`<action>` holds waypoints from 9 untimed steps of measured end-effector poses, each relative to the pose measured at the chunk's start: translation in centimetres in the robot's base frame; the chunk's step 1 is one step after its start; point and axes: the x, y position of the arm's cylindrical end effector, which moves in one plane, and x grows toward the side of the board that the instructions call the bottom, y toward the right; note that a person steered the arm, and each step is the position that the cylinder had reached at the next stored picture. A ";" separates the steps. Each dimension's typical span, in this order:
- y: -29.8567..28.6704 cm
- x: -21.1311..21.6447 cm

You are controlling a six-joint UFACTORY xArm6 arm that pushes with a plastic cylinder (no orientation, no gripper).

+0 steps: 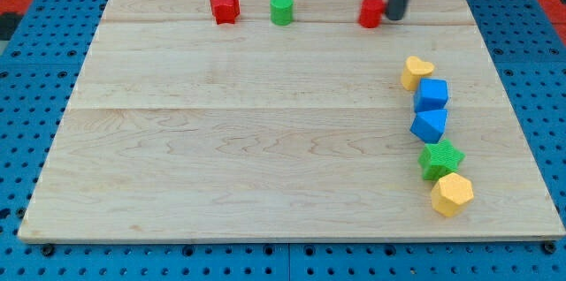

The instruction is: Move the yellow heart to the bottom right of the red star

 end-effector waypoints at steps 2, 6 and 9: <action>0.8 -0.6; -1.9 12.2; -10.1 16.3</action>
